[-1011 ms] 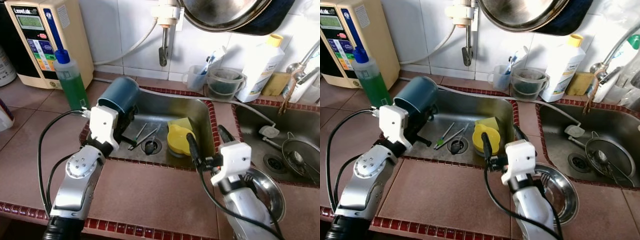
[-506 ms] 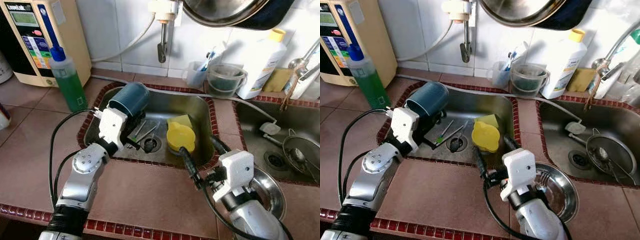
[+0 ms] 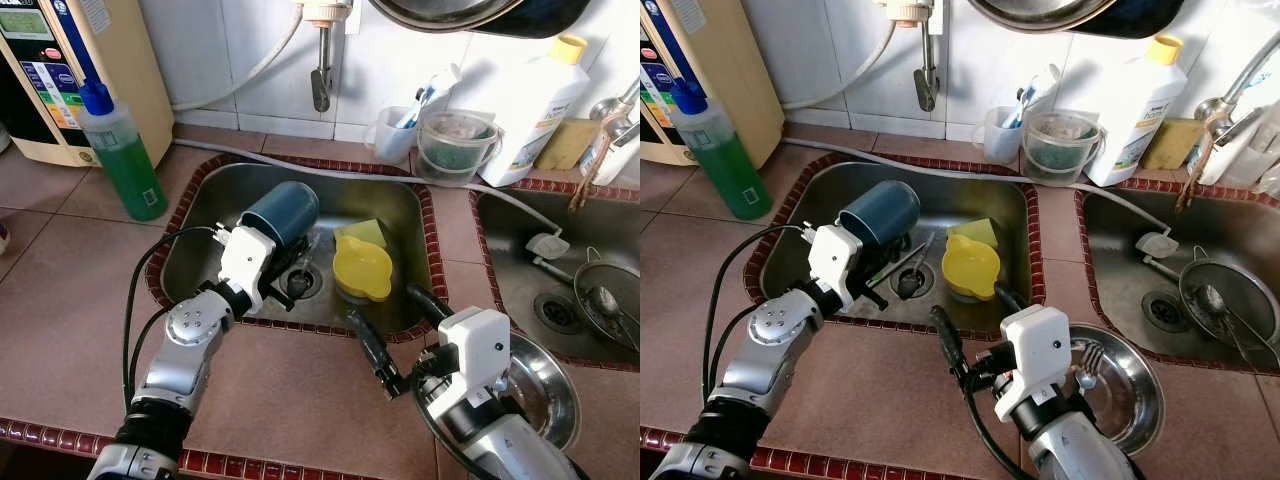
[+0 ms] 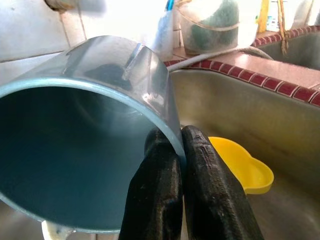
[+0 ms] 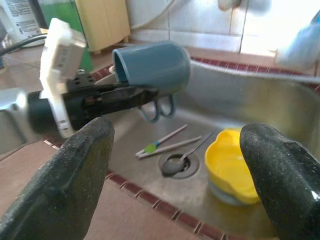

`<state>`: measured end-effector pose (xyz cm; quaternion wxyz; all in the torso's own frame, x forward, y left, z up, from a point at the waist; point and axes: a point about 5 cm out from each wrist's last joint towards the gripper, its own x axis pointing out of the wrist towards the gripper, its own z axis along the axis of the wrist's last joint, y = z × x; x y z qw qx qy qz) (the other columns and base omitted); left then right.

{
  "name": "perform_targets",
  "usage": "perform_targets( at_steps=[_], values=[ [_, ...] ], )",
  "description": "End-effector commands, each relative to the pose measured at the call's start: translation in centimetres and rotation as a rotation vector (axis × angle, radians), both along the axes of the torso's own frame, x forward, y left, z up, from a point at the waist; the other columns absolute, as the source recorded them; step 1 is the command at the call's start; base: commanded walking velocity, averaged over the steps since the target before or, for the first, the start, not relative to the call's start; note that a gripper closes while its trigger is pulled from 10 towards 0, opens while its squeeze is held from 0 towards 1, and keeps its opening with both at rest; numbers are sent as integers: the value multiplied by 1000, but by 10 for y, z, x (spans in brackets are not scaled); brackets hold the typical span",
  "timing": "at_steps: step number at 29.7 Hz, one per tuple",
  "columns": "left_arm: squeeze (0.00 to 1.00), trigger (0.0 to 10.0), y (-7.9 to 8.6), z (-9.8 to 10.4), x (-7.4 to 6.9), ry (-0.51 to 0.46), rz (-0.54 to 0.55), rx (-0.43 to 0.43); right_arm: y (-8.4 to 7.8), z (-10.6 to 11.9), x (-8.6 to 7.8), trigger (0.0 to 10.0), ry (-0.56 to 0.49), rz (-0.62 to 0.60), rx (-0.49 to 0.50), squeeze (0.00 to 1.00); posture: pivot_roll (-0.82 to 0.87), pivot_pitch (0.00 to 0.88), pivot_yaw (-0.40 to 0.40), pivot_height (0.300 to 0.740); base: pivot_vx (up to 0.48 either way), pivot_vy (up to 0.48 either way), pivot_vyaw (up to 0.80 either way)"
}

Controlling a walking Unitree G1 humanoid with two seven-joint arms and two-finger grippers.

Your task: Kitchen organization

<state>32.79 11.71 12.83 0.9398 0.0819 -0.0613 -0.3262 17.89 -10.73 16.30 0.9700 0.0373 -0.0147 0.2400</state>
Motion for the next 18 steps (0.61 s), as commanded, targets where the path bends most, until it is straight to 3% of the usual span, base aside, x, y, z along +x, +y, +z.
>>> perform_targets(
  at_steps=[1, 7, 18],
  values=[
    [0, 10000, -6, 1, 1, -5, -31, 11, 1, 3, -4, 10000, 8, 9, 20, 0, -284, 176, 3, 740, 0, 0, 0],
    [0, 10000, -9, -3, 2, -10, -61, 40, 0, 3, -8, 10000, 35, 12, 36, 0, -293, 196, 2, 740, 0, 0, 0],
    [0, 10000, 2, -14, 6, 20, -60, 77, -4, 5, -13, 10000, 77, -15, 78, 0, -301, 220, 3, 740, 0, 0, 0]
  ],
)
